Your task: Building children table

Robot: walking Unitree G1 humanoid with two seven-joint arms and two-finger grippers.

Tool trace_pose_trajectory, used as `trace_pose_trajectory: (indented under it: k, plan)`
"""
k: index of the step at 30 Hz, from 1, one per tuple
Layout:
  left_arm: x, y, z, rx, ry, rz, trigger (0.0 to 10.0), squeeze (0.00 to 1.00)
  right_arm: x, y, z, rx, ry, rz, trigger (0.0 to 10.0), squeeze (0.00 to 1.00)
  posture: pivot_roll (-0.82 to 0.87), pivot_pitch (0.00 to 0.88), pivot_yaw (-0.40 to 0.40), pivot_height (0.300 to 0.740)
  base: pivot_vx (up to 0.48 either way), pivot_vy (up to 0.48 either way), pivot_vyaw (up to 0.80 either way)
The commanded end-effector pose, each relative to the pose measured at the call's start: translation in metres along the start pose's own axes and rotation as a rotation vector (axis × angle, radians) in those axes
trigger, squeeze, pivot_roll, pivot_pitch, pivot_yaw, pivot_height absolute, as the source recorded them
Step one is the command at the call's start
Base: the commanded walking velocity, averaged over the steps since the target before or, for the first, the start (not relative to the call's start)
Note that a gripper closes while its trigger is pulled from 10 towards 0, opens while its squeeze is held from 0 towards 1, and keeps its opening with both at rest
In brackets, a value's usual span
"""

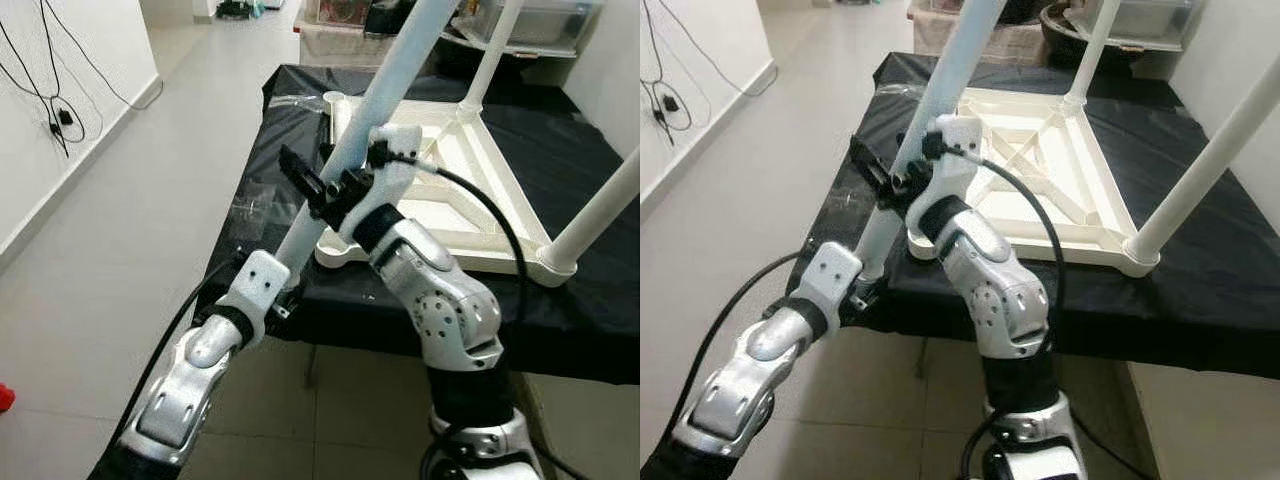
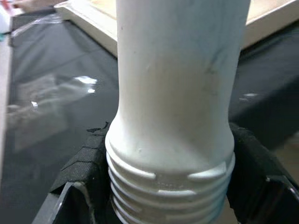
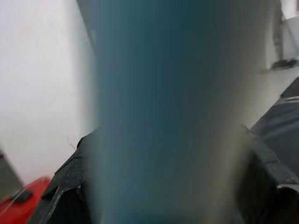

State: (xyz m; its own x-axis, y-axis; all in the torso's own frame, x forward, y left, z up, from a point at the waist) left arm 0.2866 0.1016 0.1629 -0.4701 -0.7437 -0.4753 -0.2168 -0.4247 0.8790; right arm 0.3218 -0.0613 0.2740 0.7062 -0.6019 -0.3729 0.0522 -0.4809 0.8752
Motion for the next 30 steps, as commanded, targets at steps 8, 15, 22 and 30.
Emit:
trace_pose_trajectory:
  k: [8, 15, 22, 30]
  plan:
    - [0.023, 0.008, 0.013, 0.064, -0.126, 0.063, 10.0, 0.0, -0.003, -0.013, 0.009, -0.108, 0.149, -0.002, 10.0, 0.0, 0.05, 0.092, -0.055, 0.74, 0.0, 0.0, 0.0]
    - [0.03, 0.009, 0.019, 0.063, -0.151, 0.106, 10.0, 0.0, -0.009, -0.024, 0.023, -0.2, 0.281, 0.03, 10.0, 0.0, 0.05, 0.097, -0.057, 0.74, 0.0, 0.0, 0.0]
    - [0.044, 0.012, 0.022, 0.071, -0.188, 0.137, 10.0, 0.0, -0.013, -0.034, 0.031, -0.258, 0.335, 0.044, 10.0, 0.0, 0.05, 0.101, -0.059, 0.74, 0.0, 0.0, 0.0]
    - [0.048, 0.012, 0.025, 0.067, -0.202, 0.146, 10.0, 0.0, -0.011, -0.031, 0.029, -0.248, 0.331, 0.049, 10.0, 0.0, 0.05, 0.106, -0.059, 0.74, 0.0, 0.0, 0.0]
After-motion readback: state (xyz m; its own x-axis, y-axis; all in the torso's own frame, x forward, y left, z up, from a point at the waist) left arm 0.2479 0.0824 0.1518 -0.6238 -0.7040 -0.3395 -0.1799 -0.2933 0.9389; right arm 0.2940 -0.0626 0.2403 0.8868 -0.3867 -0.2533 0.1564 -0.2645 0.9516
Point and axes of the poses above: a point about 5 cm out from each wrist's last joint towards the gripper, its own z axis pointing back from the gripper into the wrist, its own y axis along the axis of the wrist's last joint, x = y × z, the point moved 1 cm from there along -z, pointing out of the wrist towards the gripper, and after that the axes turned 12 degrees about -z, right-handed, at the moved point
